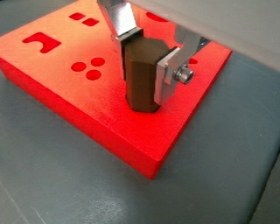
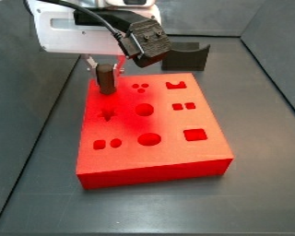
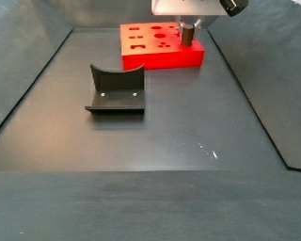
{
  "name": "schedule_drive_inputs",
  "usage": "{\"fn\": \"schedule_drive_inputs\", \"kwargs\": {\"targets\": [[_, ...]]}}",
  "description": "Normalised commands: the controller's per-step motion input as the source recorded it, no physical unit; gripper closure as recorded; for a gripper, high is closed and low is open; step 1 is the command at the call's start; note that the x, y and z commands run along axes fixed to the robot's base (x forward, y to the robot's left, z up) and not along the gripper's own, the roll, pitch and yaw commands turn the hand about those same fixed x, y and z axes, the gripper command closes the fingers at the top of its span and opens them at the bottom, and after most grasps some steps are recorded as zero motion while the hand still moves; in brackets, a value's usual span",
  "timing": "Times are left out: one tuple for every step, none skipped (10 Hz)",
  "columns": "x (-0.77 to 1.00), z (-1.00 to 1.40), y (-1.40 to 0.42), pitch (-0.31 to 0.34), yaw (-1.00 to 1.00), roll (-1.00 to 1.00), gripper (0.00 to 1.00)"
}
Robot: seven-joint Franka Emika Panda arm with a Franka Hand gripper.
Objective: Insert the hexagon object.
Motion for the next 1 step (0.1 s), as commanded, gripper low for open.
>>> {"fn": "schedule_drive_inputs", "kwargs": {"targets": [[0.0,0.0,0.0,0.0,0.0,0.0,1.0]]}}
